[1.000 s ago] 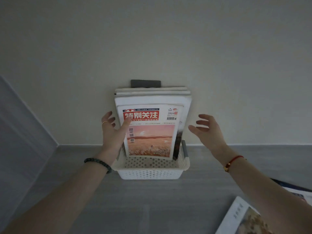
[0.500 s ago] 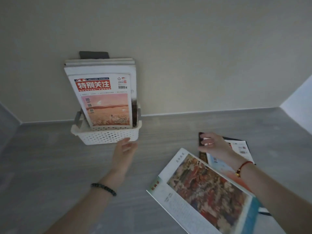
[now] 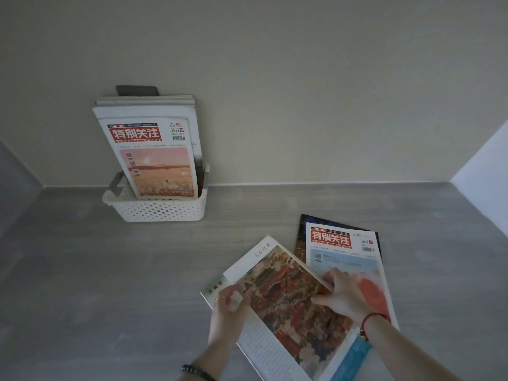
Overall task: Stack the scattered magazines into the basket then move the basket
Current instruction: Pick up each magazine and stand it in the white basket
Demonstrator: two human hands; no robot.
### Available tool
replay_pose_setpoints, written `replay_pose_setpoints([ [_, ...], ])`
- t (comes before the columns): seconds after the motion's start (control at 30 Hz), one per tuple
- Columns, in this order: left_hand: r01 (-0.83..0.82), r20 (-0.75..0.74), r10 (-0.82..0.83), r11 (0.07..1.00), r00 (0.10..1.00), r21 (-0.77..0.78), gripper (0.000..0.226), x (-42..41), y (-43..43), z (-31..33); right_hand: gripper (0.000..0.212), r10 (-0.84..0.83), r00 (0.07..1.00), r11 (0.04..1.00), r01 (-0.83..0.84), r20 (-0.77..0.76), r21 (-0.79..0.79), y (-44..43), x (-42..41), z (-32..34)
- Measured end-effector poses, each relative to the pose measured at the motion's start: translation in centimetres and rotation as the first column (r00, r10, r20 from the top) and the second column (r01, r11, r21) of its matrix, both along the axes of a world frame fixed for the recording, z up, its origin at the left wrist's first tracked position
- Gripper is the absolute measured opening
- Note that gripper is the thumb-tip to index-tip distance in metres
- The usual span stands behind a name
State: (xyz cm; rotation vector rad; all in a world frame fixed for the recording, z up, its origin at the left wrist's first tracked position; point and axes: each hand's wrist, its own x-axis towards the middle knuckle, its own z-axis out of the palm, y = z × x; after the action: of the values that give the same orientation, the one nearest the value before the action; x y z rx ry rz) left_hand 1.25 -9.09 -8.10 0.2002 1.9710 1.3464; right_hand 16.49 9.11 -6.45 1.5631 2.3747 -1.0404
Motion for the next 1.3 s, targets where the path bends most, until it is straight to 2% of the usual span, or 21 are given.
replay_pose_setpoints([
  [0.1,-0.007,-0.035,0.005,0.999,0.999,-0.043,0.041,1.5,0.2,0.4,0.043,-0.013,0.997,0.996,0.019,-0.071,0.083,-0.3,0.4,-0.7],
  [0.23,0.035,-0.075,-0.039,0.998,0.996,-0.060,0.035,3.2,0.5,1.2,0.039,-0.016,0.997,0.991,0.027,-0.079,0.132,-0.6,0.6,-0.7],
  [0.33,0.132,-0.285,-0.224,0.941,0.932,-0.310,0.060,4.5,0.3,0.9,0.039,0.025,0.997,0.964,-0.003,-0.079,0.266,-1.6,0.9,-1.1],
  [0.37,0.158,-0.311,-0.290,0.909,0.905,-0.386,0.067,5.0,0.3,0.7,0.042,0.049,0.997,0.950,-0.026,-0.065,0.311,-1.9,1.1,-1.2],
  [0.43,0.195,-0.295,-0.335,0.888,0.895,-0.417,0.076,6.0,0.3,0.5,0.050,0.084,0.996,0.930,-0.073,-0.013,0.359,-2.3,1.4,-1.4],
  [0.57,0.183,-0.284,-0.285,0.923,0.915,-0.338,0.081,6.5,0.1,0.3,0.056,0.031,0.999,0.969,-0.027,-0.011,0.245,-2.0,1.4,-0.6],
  [0.67,0.217,-0.247,-0.315,0.909,0.916,-0.355,0.086,6.1,-0.2,0.3,0.044,0.092,0.990,0.988,-0.077,-0.111,0.131,-2.2,1.2,0.7],
  [0.73,0.252,-0.232,-0.356,0.890,0.905,-0.381,0.087,5.9,0.2,0.8,0.036,0.151,0.971,0.980,-0.122,-0.188,0.159,-3.3,1.0,1.9],
  [0.77,0.273,-0.192,-0.346,0.905,0.918,-0.328,0.090,5.9,0.6,1.4,0.035,0.189,0.958,0.970,-0.148,-0.215,0.192,-4.0,0.8,2.5],
  [0.83,0.227,0.006,-0.227,0.973,0.974,-0.045,0.095,5.6,1.7,3.4,0.036,0.290,0.923,0.944,-0.233,-0.253,0.232,-6.1,0.3,3.8],
  [0.9,0.105,0.174,-0.127,0.986,0.977,0.133,0.081,5.1,2.8,5.1,0.040,0.392,0.871,0.915,-0.336,-0.296,0.222,-8.3,-0.3,4.9],
  [0.97,-0.063,0.284,0.012,0.983,0.959,0.170,0.057,4.2,3.3,5.9,0.046,0.453,0.818,0.892,-0.413,-0.355,0.186,-10.0,-0.6,5.7],
  [1.03,-0.179,0.299,0.124,0.971,0.946,0.161,0.032,3.1,3.1,6.3,0.041,0.493,0.746,0.859,-0.500,-0.448,0.112,-11.0,-0.7,6.1],
  [1.07,-0.208,0.300,0.150,0.963,0.942,0.171,0.026,2.7,2.8,6.4,0.036,0.490,0.714,0.843,-0.535,-0.500,0.062,-11.3,-0.8,6.2],
  [1.13,-0.241,0.320,0.156,0.938,0.934,0.248,0.023,1.5,1.8,7.1,0.037,0.443,0.704,0.854,-0.520,-0.555,0.023,-11.2,-1.4,6.3],
  [1.2,-0.237,0.341,0.117,0.912,0.933,0.335,0.023,-0.1,0.8,8.4,0.061,0.351,0.771,0.927,-0.366,-0.532,0.081,-10.0,-2.2,6.1],
  [1.23,-0.228,0.353,0.088,0.899,0.931,0.375,0.024,-0.9,0.3,9.3,0.077,0.264,0.813,0.959,-0.281,-0.519,0.047,-9.1,-2.6,6.3],
  [1.3,-0.179,0.351,-0.002,0.857,0.936,0.484,0.029,-2.7,-0.5,11.4,0.104,0.022,0.855,0.965,-0.153,-0.519,-0.211,-7.1,-3.9,7.2],
])
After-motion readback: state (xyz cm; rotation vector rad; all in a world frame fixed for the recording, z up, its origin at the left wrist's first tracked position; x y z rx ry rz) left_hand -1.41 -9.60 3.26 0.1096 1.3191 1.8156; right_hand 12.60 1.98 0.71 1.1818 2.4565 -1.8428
